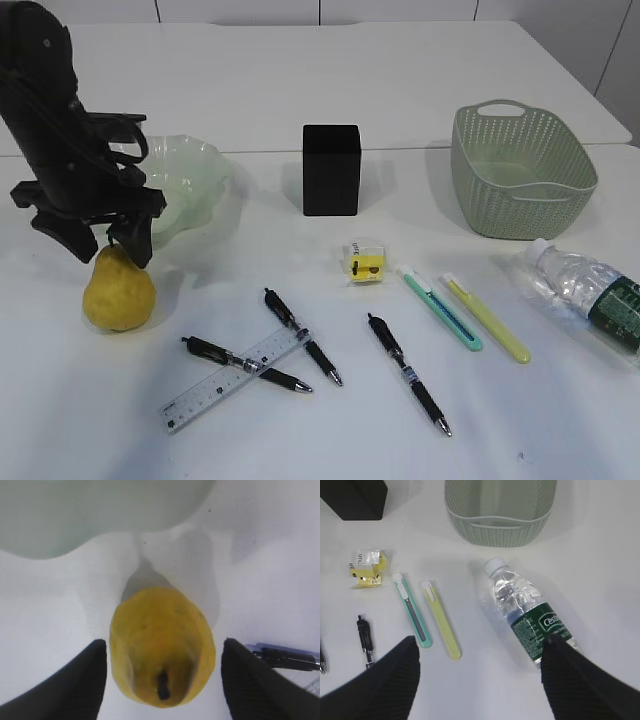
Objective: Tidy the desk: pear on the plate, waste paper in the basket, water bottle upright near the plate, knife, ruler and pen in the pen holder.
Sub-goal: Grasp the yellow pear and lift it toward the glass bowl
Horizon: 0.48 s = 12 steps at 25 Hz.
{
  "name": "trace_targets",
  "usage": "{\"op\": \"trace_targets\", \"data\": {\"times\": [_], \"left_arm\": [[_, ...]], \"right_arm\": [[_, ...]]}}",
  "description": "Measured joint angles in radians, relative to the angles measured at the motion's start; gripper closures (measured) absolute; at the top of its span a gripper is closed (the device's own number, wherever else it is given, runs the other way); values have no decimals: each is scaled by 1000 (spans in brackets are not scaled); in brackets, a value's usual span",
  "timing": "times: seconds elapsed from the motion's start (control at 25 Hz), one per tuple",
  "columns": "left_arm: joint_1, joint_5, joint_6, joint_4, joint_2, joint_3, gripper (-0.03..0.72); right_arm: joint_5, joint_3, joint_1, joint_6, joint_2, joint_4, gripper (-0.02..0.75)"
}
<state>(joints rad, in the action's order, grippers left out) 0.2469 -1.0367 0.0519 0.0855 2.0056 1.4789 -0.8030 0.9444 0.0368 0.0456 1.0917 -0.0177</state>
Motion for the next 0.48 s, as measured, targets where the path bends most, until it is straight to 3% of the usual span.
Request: {"op": "trace_targets", "data": {"times": [0.32, 0.48], "left_arm": [[0, 0, 2, 7, 23, 0, 189], [0, -2, 2, 9, 23, 0, 251]], "right_arm": [[1, 0, 0, -1, 0, 0, 181], [1, 0, 0, -1, 0, 0, 181]]}}
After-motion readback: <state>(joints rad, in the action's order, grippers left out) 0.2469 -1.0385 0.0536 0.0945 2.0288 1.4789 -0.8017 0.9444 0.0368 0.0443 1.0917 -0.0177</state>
